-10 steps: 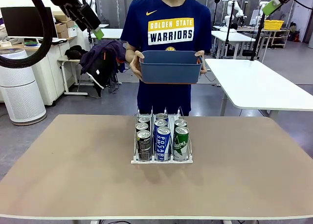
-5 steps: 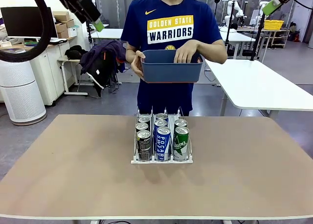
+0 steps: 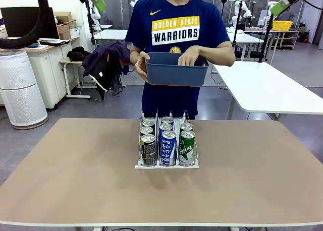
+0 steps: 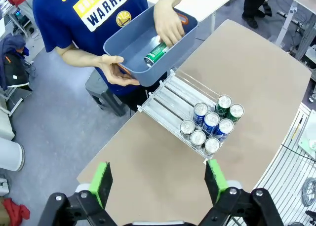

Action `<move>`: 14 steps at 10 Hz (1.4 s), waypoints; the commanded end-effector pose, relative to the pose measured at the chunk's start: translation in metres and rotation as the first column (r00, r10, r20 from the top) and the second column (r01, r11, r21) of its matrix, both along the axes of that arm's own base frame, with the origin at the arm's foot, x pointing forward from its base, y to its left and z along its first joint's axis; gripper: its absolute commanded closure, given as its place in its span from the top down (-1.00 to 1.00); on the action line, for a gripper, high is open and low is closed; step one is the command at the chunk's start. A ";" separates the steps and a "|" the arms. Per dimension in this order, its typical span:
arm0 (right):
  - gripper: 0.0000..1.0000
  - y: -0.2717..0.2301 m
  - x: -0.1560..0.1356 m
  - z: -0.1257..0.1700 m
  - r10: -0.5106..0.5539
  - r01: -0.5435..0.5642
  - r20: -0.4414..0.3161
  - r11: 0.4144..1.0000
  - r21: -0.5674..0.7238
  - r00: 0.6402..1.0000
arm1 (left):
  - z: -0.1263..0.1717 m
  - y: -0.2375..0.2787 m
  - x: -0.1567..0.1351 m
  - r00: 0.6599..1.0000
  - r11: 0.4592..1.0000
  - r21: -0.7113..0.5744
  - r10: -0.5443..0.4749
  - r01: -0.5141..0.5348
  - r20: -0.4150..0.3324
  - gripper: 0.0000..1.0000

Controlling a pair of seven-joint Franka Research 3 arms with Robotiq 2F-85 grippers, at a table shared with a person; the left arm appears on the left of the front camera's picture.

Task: Fill the beverage cans into the dispenser.
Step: Pick up the Sprite handed by the human.

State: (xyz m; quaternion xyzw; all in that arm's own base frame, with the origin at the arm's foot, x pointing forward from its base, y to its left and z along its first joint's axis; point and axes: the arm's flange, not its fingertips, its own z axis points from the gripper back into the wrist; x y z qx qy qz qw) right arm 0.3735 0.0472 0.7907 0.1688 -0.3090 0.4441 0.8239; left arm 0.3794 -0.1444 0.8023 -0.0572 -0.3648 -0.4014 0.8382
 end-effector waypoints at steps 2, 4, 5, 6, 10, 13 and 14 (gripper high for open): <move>1.00 0.000 0.000 -0.001 0.001 -0.001 -0.001 1.000 0.000 1.000 | 0.001 0.011 0.001 0.999 0.999 -0.008 -0.042 0.042 -0.016 1.00; 1.00 0.000 0.000 -0.001 0.001 -0.001 -0.001 1.000 0.000 1.000 | 0.002 0.006 0.000 1.000 1.000 -0.003 -0.002 0.002 -0.001 1.00; 1.00 0.000 0.000 -0.001 0.001 -0.001 -0.001 1.000 0.000 1.000 | 0.002 0.006 0.000 1.000 1.000 -0.003 -0.002 0.002 -0.001 1.00; 1.00 0.000 0.000 -0.001 0.001 -0.001 -0.001 1.000 0.000 1.000 | 0.002 0.006 0.000 1.000 1.000 -0.003 -0.002 0.002 -0.001 1.00; 1.00 0.000 0.000 -0.001 0.001 -0.001 -0.001 1.000 0.000 1.000 | 0.002 0.006 0.000 1.000 1.000 -0.003 -0.002 0.002 -0.001 1.00; 1.00 0.000 0.000 -0.001 0.001 -0.001 -0.001 1.000 0.000 1.000 | 0.002 0.006 0.000 1.000 1.000 -0.003 -0.002 0.002 -0.001 1.00; 1.00 0.000 0.000 -0.001 0.001 -0.001 -0.001 1.000 0.000 1.000 | 0.002 0.006 0.000 1.000 1.000 -0.003 -0.002 0.002 -0.001 1.00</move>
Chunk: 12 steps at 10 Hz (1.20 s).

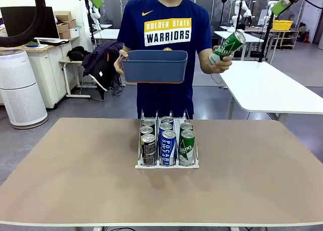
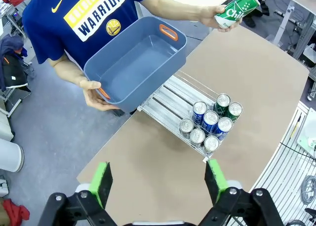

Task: Fill the beverage cans into the dispenser.
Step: Pick up the Sprite handed by the human.

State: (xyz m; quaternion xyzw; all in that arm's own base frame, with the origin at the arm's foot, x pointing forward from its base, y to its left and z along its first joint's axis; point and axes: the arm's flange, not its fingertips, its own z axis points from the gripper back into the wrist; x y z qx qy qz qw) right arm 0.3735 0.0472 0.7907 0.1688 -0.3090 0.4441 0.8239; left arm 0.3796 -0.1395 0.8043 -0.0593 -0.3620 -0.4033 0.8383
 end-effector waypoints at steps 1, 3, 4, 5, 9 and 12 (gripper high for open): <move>1.00 0.000 0.000 -0.001 0.001 -0.001 -0.001 1.000 0.000 1.000 | 0.000 0.001 0.000 1.000 1.000 -0.004 0.003 -0.003 0.006 1.00; 1.00 0.000 0.000 -0.001 0.001 -0.001 -0.001 1.000 0.000 1.000 | 0.000 0.001 0.000 1.000 1.000 -0.004 0.003 -0.003 0.006 1.00; 1.00 0.000 0.000 -0.001 0.001 -0.001 -0.001 1.000 0.000 1.000 | 0.000 0.001 0.000 1.000 1.000 -0.004 0.003 -0.003 0.006 1.00; 1.00 0.000 0.000 -0.001 0.001 -0.001 -0.001 1.000 0.000 1.000 | 0.000 0.001 0.000 1.000 1.000 -0.004 0.003 -0.003 0.006 1.00; 1.00 0.000 0.000 -0.001 0.001 -0.001 -0.001 1.000 0.000 1.000 | 0.000 0.001 0.000 1.000 1.000 -0.004 0.003 -0.003 0.006 1.00; 1.00 0.000 0.000 -0.001 0.001 -0.001 -0.001 1.000 0.000 1.000 | 0.000 0.001 0.000 1.000 1.000 -0.004 0.003 -0.003 0.006 1.00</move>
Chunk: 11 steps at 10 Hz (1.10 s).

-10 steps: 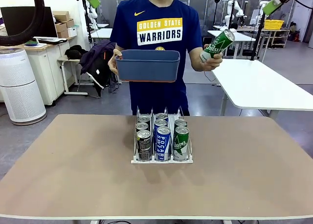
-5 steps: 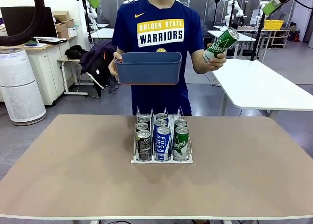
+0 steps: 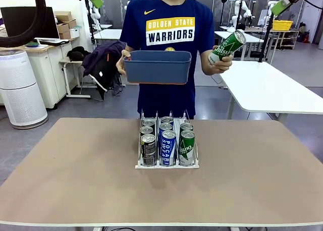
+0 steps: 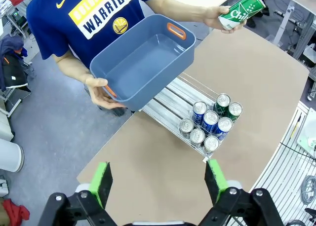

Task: Fill the beverage cans into the dispenser.
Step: Pick up the Sprite handed by the human.

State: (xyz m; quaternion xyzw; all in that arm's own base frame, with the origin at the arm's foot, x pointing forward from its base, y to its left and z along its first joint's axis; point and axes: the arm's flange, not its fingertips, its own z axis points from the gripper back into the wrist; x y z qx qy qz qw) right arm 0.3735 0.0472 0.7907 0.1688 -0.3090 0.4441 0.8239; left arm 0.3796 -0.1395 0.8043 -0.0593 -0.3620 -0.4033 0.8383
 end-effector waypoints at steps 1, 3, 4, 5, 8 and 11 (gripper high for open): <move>1.00 0.000 0.000 -0.001 0.001 -0.001 -0.001 1.000 0.000 1.000 | 0.000 0.001 0.000 1.000 1.000 -0.004 0.003 -0.003 0.006 1.00; 1.00 0.000 0.000 -0.001 0.001 -0.001 -0.001 1.000 0.000 1.000 | 0.000 0.001 0.000 1.000 1.000 -0.004 0.003 -0.003 0.006 1.00; 1.00 0.000 0.000 -0.001 0.001 -0.001 -0.001 1.000 0.000 1.000 | 0.000 0.001 0.000 1.000 1.000 -0.004 0.003 -0.003 0.006 1.00; 1.00 0.000 0.000 -0.001 0.001 -0.001 -0.001 1.000 0.000 1.000 | 0.000 0.001 0.000 1.000 1.000 -0.004 0.003 -0.003 0.006 1.00; 1.00 0.000 0.000 -0.001 0.001 -0.001 -0.001 1.000 0.000 1.000 | 0.000 0.001 0.000 1.000 1.000 -0.004 0.003 -0.003 0.006 1.00; 1.00 0.000 0.000 -0.001 0.001 -0.001 -0.001 1.000 0.000 1.000 | 0.000 0.001 0.000 1.000 1.000 -0.004 0.003 -0.003 0.006 1.00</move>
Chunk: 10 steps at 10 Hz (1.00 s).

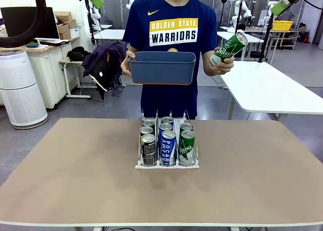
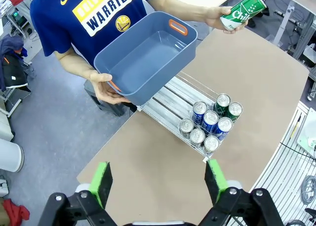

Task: Fill the beverage cans into the dispenser.
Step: Pick up the Sprite handed by the human.

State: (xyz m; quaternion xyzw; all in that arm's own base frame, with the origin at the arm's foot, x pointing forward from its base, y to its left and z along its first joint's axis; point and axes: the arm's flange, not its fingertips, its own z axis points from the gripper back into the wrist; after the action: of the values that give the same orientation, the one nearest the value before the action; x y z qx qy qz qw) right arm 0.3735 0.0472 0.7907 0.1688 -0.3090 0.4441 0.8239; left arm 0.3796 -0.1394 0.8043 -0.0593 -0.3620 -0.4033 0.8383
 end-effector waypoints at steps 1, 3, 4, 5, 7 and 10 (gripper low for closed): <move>1.00 0.000 0.000 -0.001 0.001 -0.001 -0.001 1.000 0.000 1.000 | 0.000 0.001 0.000 1.000 1.000 -0.004 0.003 -0.003 0.006 1.00; 1.00 0.000 0.000 -0.001 0.001 -0.001 -0.001 1.000 0.000 1.000 | 0.000 0.001 0.000 1.000 1.000 -0.004 0.003 -0.003 0.006 1.00; 1.00 0.000 0.000 -0.001 0.001 -0.001 -0.001 1.000 0.000 1.000 | 0.000 0.001 0.000 1.000 1.000 -0.004 0.003 -0.003 0.006 1.00; 1.00 0.000 0.000 -0.001 0.001 -0.001 -0.001 1.000 0.000 1.000 | 0.000 0.001 0.000 1.000 1.000 -0.004 0.003 -0.003 0.006 1.00; 1.00 0.000 0.000 -0.001 0.001 -0.001 -0.001 1.000 0.000 1.000 | 0.000 0.001 0.000 1.000 1.000 -0.004 0.003 -0.003 0.006 1.00; 1.00 0.000 0.002 -0.002 0.021 -0.021 -0.020 1.000 -0.007 1.000 | 0.000 0.001 0.000 1.000 1.000 -0.004 0.003 -0.003 0.006 1.00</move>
State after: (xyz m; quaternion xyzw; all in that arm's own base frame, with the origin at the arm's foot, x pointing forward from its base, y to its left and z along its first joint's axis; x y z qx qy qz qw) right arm 0.3737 0.0475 0.7898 0.1698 -0.3065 0.4449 0.8242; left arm 0.3796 -0.1394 0.8043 -0.0593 -0.3620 -0.4033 0.8383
